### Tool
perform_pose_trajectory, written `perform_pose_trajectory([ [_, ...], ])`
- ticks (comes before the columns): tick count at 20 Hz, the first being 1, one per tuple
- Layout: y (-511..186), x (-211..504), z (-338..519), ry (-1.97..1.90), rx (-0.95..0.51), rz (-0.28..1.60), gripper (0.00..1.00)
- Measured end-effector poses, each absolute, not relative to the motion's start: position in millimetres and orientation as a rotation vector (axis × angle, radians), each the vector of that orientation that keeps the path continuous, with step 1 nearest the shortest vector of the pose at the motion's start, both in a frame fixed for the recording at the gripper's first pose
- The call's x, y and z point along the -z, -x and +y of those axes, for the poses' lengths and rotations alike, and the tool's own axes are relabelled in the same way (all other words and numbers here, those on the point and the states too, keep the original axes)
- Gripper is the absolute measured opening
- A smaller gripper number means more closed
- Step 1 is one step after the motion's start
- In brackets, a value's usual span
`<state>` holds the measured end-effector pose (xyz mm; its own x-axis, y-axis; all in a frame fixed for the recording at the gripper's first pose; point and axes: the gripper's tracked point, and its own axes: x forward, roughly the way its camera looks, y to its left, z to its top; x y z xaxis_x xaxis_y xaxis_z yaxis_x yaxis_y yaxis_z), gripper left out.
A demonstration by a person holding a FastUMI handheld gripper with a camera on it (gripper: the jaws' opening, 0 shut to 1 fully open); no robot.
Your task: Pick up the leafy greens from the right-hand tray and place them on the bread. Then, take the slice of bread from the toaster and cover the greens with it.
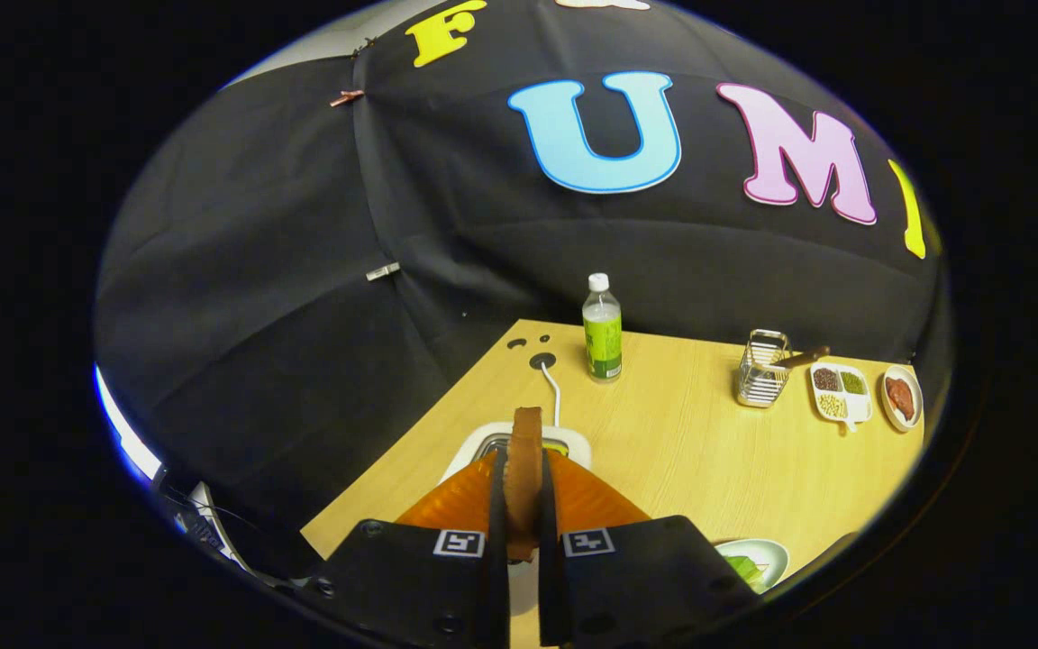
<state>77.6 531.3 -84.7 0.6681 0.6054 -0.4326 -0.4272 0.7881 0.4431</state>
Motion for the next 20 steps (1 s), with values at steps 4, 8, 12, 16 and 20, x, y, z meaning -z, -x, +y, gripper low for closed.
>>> perform_pose_trajectory([
  [4, -75.0, 60.9, 497.7, -0.328, -0.575, 0.543, 0.17],
  [8, -70.8, 64.9, 434.6, -0.313, -0.487, 0.513, 0.17],
  [12, -62.2, 104.5, 364.2, -0.335, -0.355, 0.557, 0.17],
  [16, -42.7, 159.0, 322.3, -0.395, -0.234, 0.62, 0.17],
  [20, -26.0, 202.7, 313.2, -0.471, -0.16, 0.66, 0.17],
])
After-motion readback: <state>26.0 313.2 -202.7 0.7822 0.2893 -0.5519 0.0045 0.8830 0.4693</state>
